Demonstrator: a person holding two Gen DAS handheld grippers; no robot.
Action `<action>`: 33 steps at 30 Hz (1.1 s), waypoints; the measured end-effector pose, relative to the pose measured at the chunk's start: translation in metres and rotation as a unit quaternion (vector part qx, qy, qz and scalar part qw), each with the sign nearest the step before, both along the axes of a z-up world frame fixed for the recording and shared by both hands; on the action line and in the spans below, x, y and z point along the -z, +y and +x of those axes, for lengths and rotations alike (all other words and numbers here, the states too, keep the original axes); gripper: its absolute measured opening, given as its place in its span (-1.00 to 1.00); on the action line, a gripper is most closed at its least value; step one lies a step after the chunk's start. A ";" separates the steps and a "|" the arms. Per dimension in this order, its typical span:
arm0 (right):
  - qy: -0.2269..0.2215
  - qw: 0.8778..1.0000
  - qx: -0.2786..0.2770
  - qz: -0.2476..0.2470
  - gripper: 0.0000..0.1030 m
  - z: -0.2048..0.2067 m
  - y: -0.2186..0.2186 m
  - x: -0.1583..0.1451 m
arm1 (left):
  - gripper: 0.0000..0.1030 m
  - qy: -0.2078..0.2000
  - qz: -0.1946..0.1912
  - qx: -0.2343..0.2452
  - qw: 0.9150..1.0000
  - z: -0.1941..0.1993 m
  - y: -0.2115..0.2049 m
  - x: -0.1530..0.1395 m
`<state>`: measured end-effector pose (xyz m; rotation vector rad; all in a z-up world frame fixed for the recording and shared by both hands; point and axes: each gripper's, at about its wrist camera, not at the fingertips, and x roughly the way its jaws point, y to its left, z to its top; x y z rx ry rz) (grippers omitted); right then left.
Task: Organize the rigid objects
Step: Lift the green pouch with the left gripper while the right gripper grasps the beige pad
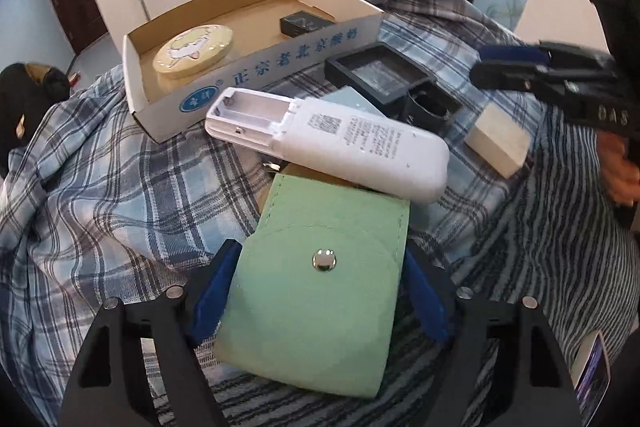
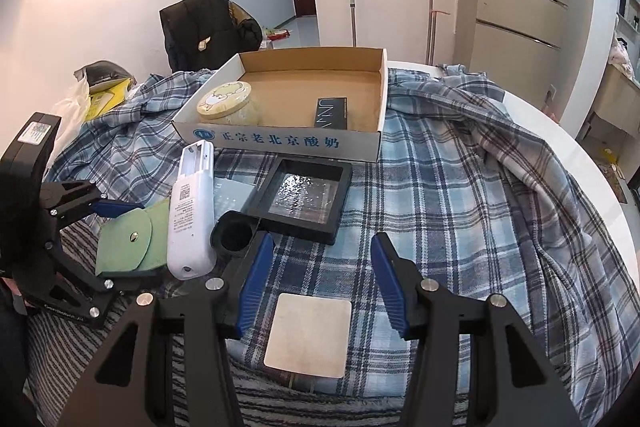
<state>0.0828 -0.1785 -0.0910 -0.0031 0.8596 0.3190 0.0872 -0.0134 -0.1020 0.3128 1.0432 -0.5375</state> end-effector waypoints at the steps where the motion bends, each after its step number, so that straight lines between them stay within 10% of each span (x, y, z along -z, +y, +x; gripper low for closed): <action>1: 0.000 1.000 0.000 0.001 -0.03 0.000 -0.001 0.000 | 0.52 0.003 0.002 0.000 1.000 0.000 0.000 0.001; 12: 0.005 1.000 0.009 0.002 -0.03 0.002 -0.004 0.001 | 0.50 -0.055 -0.031 -0.092 0.994 -0.002 0.016 -0.031; 23: 0.000 1.000 0.018 0.004 -0.03 0.000 -0.004 -0.003 | 0.50 -0.198 -0.157 -0.244 0.937 -0.037 0.023 -0.098; 33: 0.023 0.999 0.019 -0.028 -0.03 -0.013 0.006 0.007 | 0.50 -0.219 -0.148 -0.277 0.924 -0.036 0.034 -0.064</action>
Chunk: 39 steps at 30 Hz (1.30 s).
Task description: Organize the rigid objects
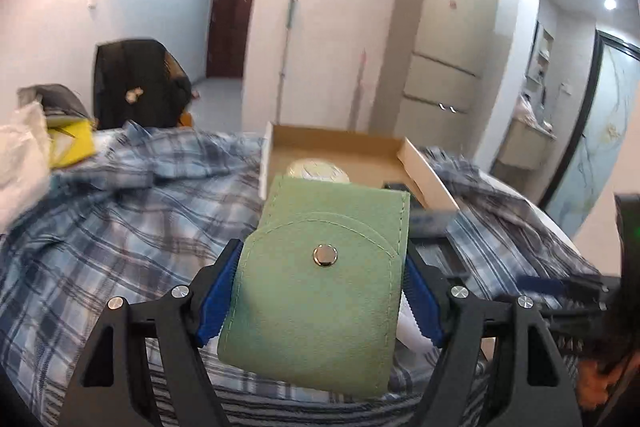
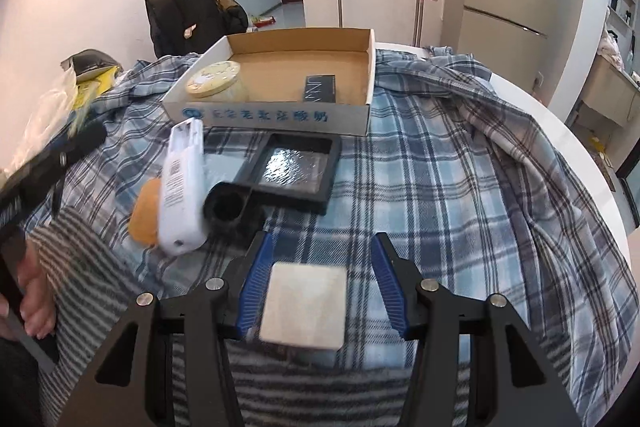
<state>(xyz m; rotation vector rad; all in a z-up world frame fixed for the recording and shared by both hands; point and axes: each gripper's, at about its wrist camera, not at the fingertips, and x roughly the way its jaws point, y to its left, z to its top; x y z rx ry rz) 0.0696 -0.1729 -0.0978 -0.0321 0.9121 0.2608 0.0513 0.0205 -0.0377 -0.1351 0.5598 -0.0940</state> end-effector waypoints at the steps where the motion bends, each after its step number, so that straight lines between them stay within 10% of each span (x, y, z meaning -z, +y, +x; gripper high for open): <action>1: 0.001 1.000 -0.002 -0.006 -0.03 -0.001 0.002 0.001 | 0.50 -0.002 0.006 0.001 1.000 0.000 -0.002 0.001; 21: 0.066 0.998 -0.017 -0.005 -0.02 0.005 0.011 0.031 | 0.50 -0.019 0.049 0.011 0.999 -0.008 -0.021 -0.001; 39: 0.027 1.000 0.001 -0.015 -0.16 -0.007 0.005 0.029 | 0.50 -0.013 0.052 0.006 0.999 -0.005 -0.020 0.002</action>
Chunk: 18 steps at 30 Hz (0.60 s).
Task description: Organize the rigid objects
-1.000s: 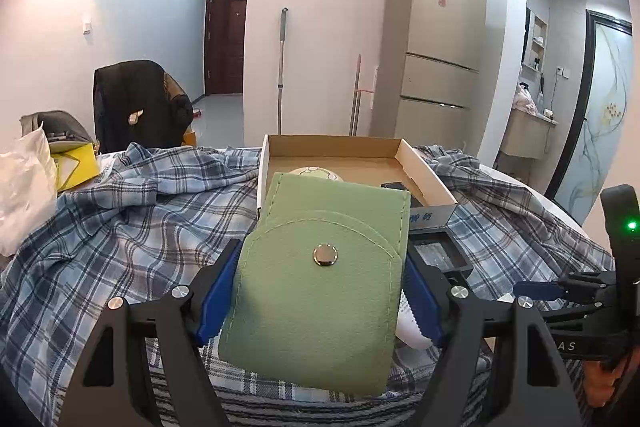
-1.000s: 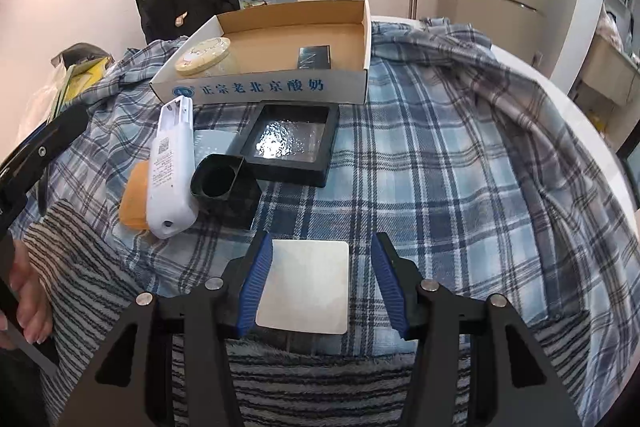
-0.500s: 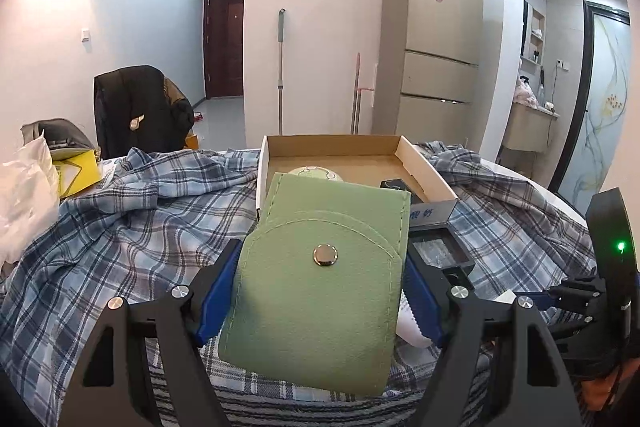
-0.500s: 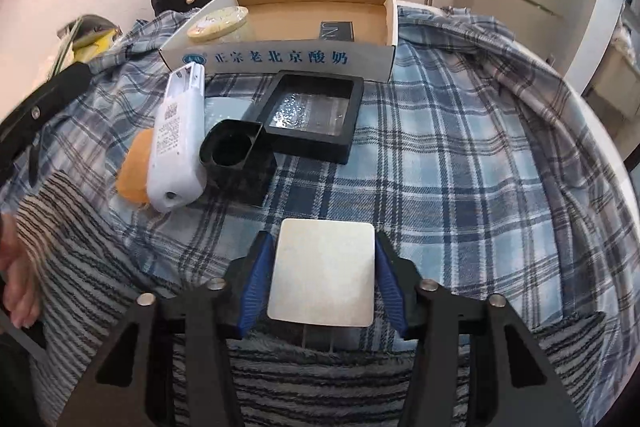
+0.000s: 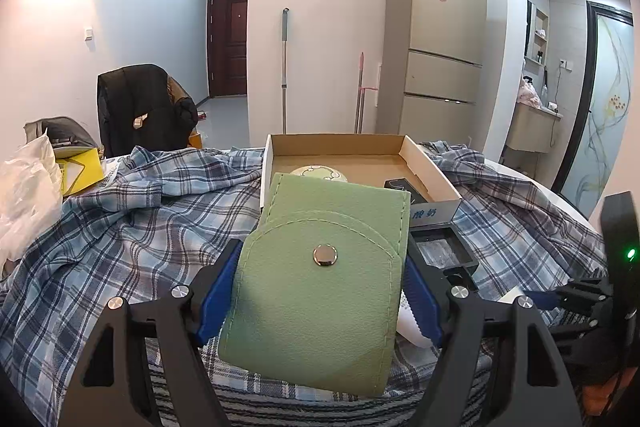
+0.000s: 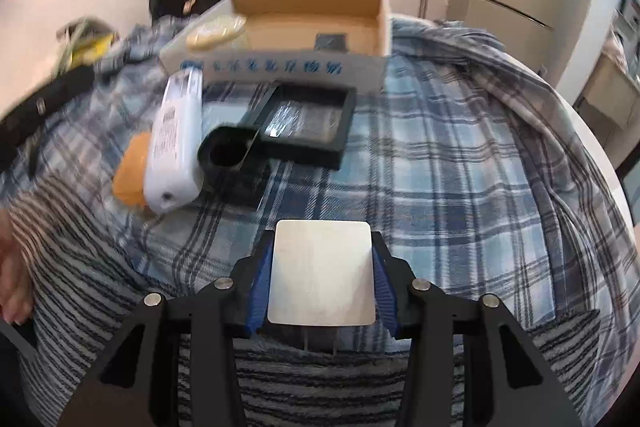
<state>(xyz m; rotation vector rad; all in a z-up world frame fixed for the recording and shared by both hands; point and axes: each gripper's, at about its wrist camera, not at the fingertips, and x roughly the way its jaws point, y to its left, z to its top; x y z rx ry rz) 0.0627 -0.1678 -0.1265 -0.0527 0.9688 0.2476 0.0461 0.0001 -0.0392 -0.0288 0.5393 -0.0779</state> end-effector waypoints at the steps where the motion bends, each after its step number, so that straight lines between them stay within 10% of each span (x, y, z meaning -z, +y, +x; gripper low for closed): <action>1: -0.003 1.000 0.008 -0.003 -0.16 -0.001 -0.002 -0.001 | 0.50 0.000 0.000 0.000 1.000 0.000 0.000 0.000; 18: 0.024 1.000 -0.015 0.003 -0.16 0.007 -0.001 0.002 | 0.50 0.002 0.006 -0.007 1.000 0.001 0.000 0.000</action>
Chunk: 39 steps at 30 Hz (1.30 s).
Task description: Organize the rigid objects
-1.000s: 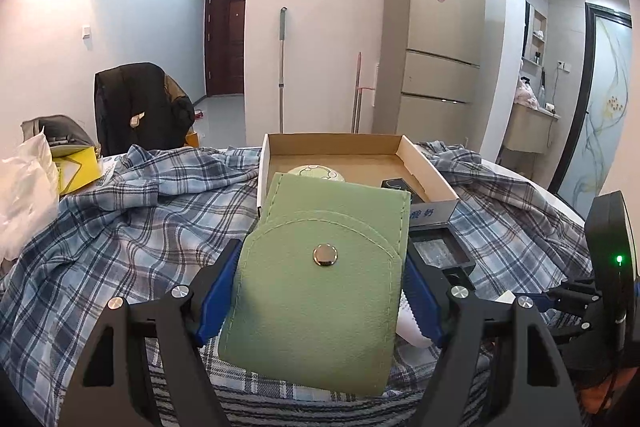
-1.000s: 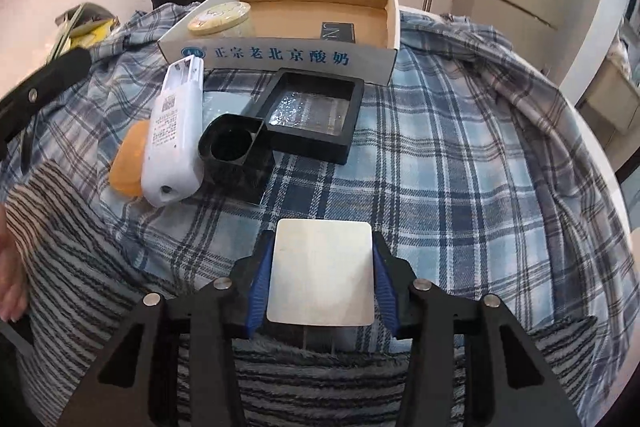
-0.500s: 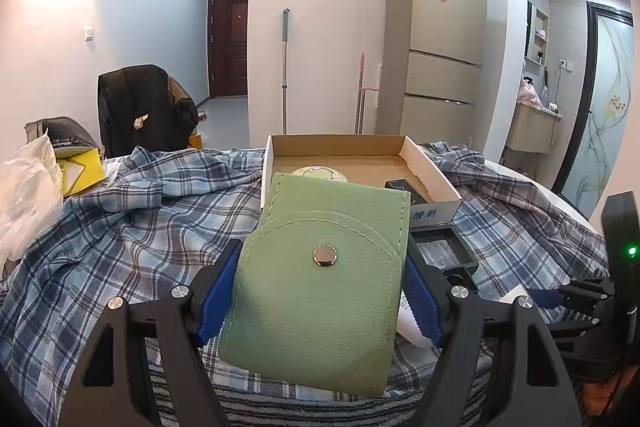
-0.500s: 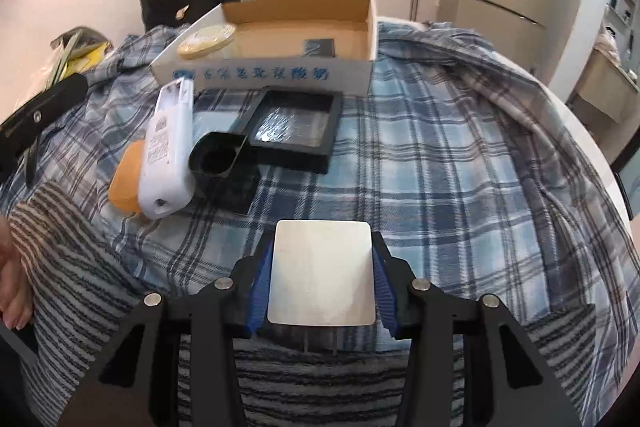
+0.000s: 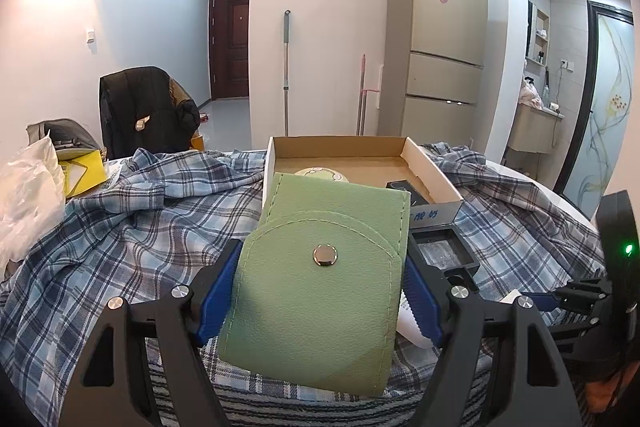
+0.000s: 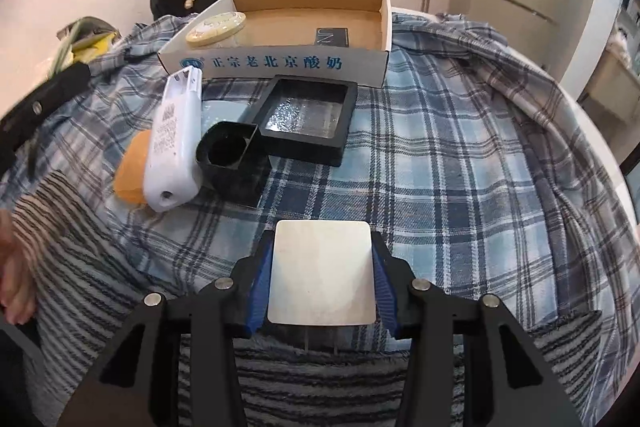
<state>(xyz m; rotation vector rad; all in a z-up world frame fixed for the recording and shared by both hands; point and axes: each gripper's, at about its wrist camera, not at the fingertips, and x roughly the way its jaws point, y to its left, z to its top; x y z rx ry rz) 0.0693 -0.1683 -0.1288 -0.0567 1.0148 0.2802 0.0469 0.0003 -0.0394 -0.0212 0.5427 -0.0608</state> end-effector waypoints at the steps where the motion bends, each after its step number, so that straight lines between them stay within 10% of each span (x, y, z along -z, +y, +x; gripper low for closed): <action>1: 0.000 1.000 0.000 -0.002 -0.16 0.001 -0.001 -0.001 | 0.50 0.005 0.004 -0.002 1.000 0.001 -0.001 0.000; 13: -0.045 0.999 0.012 -0.012 -0.16 0.022 -0.012 -0.043 | 0.50 0.015 0.013 -0.008 1.000 0.011 -0.002 -0.022; 28: -0.149 0.988 0.041 0.021 -0.16 0.112 0.013 -0.143 | 0.50 -0.041 -0.040 0.021 0.998 0.097 -0.018 -0.128; 31: -0.126 0.990 0.040 0.057 -0.16 0.133 0.018 -0.141 | 0.50 -0.065 0.003 -0.039 0.997 0.112 -0.016 -0.137; 39: -0.095 0.991 0.054 0.073 -0.16 0.174 0.033 -0.121 | 0.50 -0.031 -0.063 -0.009 0.997 0.153 0.009 -0.112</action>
